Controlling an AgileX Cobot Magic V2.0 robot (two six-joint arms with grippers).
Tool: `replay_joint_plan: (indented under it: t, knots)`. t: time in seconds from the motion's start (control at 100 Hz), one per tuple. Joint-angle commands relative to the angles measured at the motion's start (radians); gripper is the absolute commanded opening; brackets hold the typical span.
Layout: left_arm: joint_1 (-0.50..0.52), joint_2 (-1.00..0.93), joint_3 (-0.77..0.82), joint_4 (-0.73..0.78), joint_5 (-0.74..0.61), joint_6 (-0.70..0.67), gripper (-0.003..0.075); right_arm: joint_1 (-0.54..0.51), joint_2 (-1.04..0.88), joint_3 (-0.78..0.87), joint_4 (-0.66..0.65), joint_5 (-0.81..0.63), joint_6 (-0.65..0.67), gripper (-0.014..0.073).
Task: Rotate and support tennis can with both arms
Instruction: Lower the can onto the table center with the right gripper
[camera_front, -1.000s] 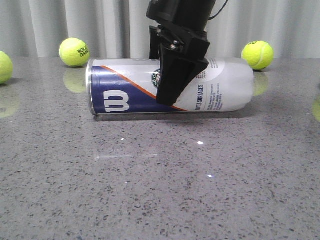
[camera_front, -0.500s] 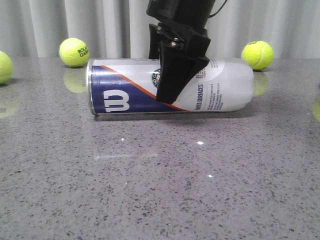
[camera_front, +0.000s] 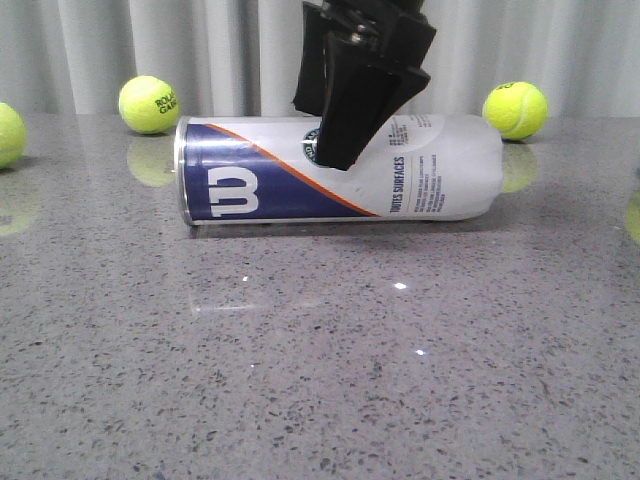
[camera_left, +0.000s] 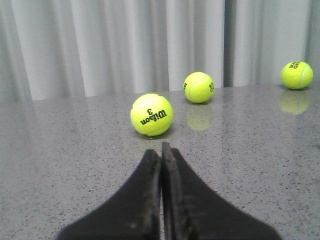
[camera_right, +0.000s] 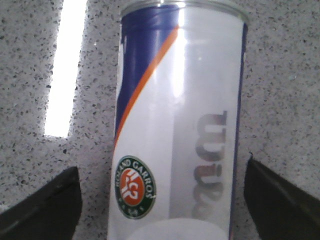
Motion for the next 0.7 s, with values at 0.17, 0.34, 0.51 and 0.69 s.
replay_joint_plan:
  t: [0.17,0.34,0.51,0.69]
  knots:
    - [0.002,-0.041,0.046,-0.003,-0.088,-0.009,-0.0021,0.0,-0.059,-0.03,0.018,-0.011,-0.003,0.0647]
    - [0.002,-0.041,0.046,-0.003,-0.088,-0.009,-0.0021,0.0,-0.059,-0.03,0.018,-0.028,-0.003,0.0647]
    - [0.002,-0.041,0.046,-0.003,-0.088,-0.009,-0.0021,0.0,-0.059,-0.03,0.018,-0.041,-0.003,0.0647]
    - [0.002,-0.041,0.046,-0.003,-0.088,-0.009,-0.0021,0.0,-0.074,-0.03,0.018,-0.032,0.114,0.0647]
